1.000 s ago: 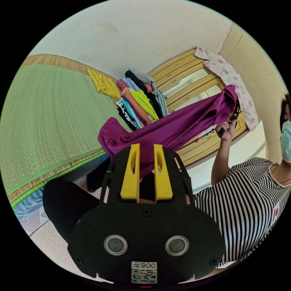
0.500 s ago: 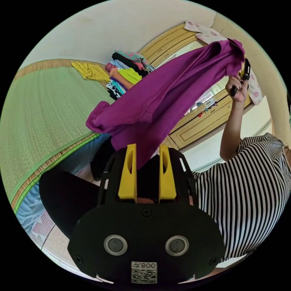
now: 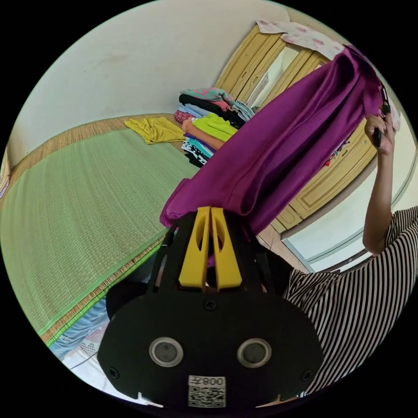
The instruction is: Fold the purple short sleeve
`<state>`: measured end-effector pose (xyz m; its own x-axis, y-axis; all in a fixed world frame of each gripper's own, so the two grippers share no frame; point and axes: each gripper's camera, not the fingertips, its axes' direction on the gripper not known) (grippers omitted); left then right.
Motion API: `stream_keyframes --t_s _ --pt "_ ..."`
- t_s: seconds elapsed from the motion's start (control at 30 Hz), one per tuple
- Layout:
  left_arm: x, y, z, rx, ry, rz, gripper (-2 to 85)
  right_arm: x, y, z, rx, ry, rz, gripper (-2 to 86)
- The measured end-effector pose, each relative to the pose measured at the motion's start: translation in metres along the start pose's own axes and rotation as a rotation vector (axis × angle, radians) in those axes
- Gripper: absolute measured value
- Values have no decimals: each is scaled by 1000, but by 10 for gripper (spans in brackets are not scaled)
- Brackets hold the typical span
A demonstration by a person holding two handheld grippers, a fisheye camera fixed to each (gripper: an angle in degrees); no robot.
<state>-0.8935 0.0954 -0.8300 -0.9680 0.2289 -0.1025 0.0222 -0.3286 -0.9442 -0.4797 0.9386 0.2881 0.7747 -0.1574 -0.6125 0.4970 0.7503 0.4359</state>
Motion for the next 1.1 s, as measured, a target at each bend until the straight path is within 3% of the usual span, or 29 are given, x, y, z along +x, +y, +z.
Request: stream_keyframes --t_s 0.23,0.5,0.73,0.8,1.1 --pt "28 1 -48 140 13 -35 14 9 14 -33 74 38 29 2" --pt "117 13 35 -216 1 111 99 5 16 -32 76 10 14 3" --pt "183 3 61 -281 -16 181 83 -3 18 -29 49 12 2 3" --pt "199 3 55 -268 -47 177 32 -4 19 -31 52 19 3 3" --pt "223 29 -50 -53 1 13 3 -6 29 -51 99 50 13 3"
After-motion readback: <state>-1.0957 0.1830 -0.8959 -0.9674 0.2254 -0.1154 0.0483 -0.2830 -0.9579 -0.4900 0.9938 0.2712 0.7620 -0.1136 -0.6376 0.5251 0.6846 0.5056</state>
